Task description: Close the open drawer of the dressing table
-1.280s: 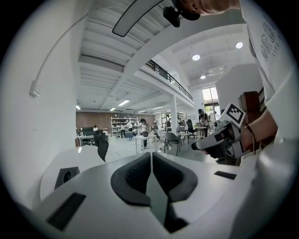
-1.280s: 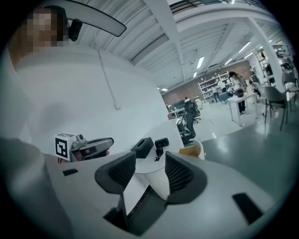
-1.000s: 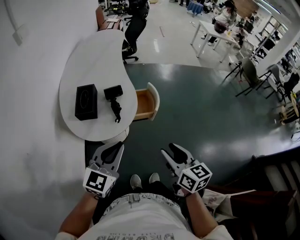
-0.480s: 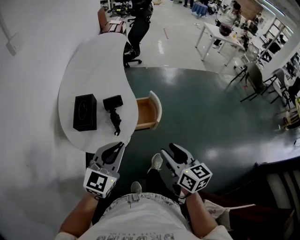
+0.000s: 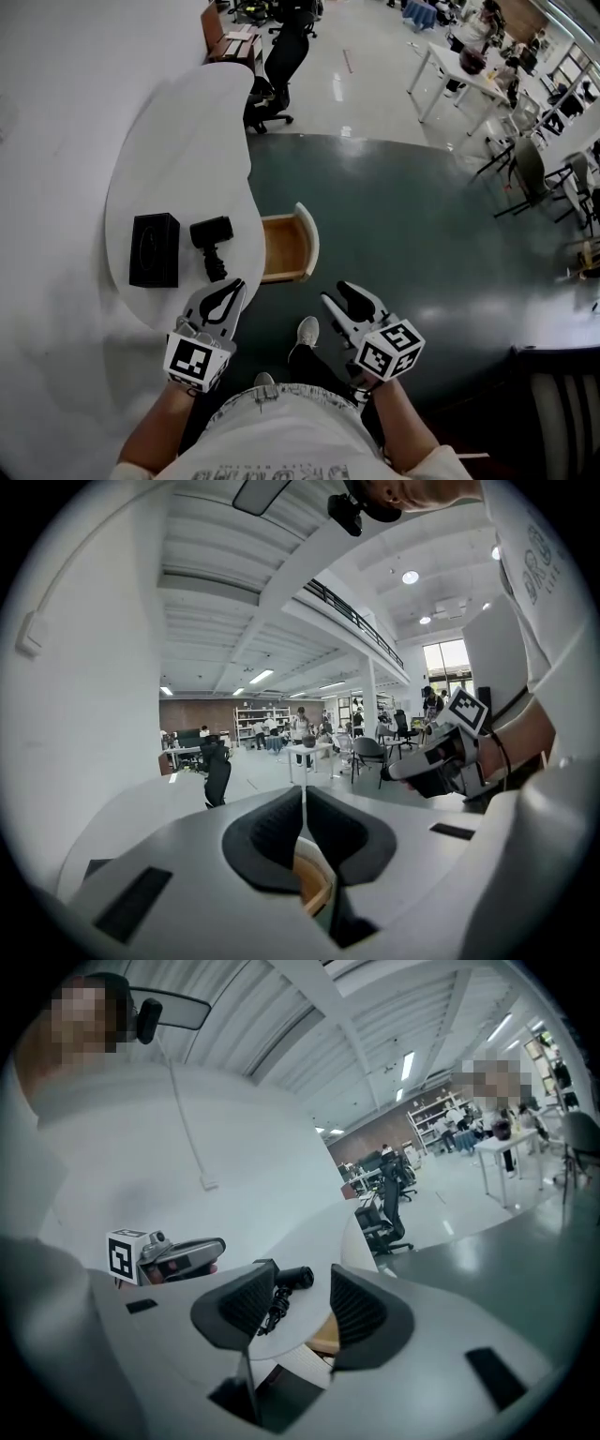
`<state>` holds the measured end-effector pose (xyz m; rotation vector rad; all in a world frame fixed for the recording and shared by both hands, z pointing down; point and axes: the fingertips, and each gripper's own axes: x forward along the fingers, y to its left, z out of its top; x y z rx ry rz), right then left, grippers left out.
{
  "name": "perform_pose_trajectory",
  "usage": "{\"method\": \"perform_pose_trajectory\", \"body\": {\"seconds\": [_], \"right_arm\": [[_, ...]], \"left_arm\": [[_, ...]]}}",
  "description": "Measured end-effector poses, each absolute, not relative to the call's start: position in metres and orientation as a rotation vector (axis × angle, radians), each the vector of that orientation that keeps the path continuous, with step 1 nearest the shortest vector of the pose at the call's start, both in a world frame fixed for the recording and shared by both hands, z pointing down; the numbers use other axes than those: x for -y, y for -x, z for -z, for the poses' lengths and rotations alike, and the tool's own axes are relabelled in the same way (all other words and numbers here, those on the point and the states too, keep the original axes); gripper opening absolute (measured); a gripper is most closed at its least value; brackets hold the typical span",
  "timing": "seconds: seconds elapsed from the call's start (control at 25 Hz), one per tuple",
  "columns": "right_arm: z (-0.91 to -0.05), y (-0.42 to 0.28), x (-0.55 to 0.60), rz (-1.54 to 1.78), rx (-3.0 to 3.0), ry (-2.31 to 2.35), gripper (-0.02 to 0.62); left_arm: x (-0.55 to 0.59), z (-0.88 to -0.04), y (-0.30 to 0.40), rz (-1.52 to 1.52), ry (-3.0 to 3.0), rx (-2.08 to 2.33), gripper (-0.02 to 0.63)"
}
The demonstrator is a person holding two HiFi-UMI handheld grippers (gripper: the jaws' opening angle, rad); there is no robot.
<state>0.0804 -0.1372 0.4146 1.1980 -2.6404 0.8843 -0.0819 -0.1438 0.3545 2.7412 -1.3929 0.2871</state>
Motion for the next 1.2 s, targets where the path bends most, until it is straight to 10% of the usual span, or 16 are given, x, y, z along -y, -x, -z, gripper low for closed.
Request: {"method": "perform_pose_trajectory", "body": {"seconds": [1.2], "right_arm": [[-0.528, -0.145, 0.331, -1.171, 2.541, -1.073, 0.181]], "left_arm": [[0.298, -0.429, 0.025, -0.539, -2.565, 1.403, 0.031]]}}
